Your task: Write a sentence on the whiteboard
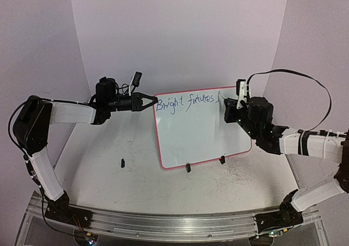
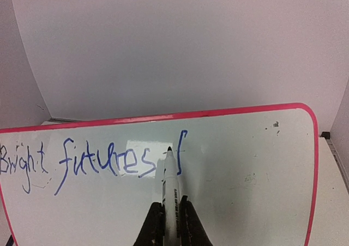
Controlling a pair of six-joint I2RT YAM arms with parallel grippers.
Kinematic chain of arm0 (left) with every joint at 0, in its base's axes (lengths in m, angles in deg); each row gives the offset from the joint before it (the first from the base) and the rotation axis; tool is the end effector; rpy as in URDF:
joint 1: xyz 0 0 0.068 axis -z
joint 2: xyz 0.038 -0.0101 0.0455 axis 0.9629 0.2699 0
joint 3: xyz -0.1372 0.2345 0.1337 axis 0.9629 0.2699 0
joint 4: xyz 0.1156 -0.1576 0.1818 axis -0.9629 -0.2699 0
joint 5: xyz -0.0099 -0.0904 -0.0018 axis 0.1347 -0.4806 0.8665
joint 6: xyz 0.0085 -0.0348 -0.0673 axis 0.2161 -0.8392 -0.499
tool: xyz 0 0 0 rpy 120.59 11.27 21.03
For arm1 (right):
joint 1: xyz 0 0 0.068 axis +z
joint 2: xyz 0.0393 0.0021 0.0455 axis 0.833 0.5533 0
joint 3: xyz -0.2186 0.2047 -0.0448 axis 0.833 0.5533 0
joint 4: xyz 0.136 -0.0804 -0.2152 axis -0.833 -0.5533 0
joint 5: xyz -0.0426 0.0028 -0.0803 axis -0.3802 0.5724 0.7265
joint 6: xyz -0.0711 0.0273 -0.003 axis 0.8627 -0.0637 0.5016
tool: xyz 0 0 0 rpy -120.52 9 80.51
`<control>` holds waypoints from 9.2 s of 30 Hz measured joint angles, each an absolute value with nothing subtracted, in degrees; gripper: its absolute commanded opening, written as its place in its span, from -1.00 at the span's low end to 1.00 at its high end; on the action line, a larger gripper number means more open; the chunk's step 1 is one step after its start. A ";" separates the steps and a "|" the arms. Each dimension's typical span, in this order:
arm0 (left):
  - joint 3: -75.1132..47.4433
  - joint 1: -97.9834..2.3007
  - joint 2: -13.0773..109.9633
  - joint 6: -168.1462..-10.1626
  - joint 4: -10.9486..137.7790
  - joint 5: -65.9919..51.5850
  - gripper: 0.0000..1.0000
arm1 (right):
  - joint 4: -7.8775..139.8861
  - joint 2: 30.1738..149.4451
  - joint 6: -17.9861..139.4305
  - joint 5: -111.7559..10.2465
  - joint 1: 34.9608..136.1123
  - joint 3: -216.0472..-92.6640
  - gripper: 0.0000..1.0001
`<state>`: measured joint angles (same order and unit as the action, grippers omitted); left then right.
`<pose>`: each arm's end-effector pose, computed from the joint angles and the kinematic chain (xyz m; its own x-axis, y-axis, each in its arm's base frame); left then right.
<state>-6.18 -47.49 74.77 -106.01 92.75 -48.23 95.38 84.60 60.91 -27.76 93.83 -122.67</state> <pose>0.3628 -0.2387 0.2867 -0.5397 -0.0749 -0.8385 0.8079 0.2338 -0.5409 0.2715 0.1861 0.3103 -0.0867 0.0738 -0.9935 -0.3685 0.9241 0.1008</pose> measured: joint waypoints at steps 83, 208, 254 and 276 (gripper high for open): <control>-6.20 -47.49 74.77 -105.89 92.29 -48.10 -1.00 | 97.06 88.86 57.82 -27.50 90.82 -121.89 -1.00; -6.50 -47.34 74.68 -105.06 91.22 -47.93 -1.00 | 91.40 70.56 60.31 -24.73 89.82 -116.05 -1.00; -5.98 -47.01 73.81 -104.32 90.25 -46.80 -1.00 | 99.94 81.51 62.80 -38.72 83.95 -116.94 -1.00; -5.98 -47.01 73.79 -104.31 90.24 -46.82 -1.00 | 103.56 86.41 62.37 -33.88 83.70 -116.96 -1.00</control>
<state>-5.98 -47.01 73.79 -104.31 90.24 -46.82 103.56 86.41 62.37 -33.88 83.70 -116.96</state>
